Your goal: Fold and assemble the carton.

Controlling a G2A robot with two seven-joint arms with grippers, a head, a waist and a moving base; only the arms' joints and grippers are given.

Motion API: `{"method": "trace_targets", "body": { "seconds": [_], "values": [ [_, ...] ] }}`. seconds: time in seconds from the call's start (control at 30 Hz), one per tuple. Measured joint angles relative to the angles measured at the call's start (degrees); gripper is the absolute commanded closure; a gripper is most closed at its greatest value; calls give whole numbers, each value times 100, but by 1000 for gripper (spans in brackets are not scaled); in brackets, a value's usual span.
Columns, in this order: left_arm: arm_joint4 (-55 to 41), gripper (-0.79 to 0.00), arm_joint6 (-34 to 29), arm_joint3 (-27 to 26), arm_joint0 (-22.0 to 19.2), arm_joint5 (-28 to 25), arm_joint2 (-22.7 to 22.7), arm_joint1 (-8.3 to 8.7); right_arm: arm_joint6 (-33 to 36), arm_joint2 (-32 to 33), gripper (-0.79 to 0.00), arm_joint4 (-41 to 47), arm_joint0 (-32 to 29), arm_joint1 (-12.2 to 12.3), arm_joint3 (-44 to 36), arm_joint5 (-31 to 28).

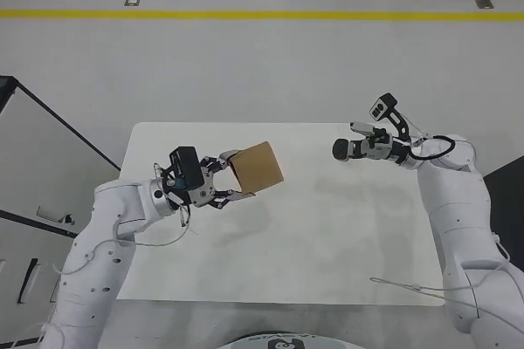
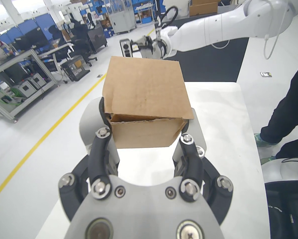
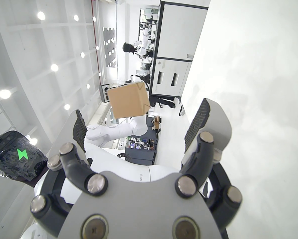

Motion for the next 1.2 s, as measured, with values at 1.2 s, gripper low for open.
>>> {"method": "trace_targets", "body": {
  "seconds": [1.2],
  "values": [
    [-1035, 0, -818, -2307, 300, 295, -794, 560, 0, 0, -785, 0, 0, 0, 0, 0]
  ]
}}
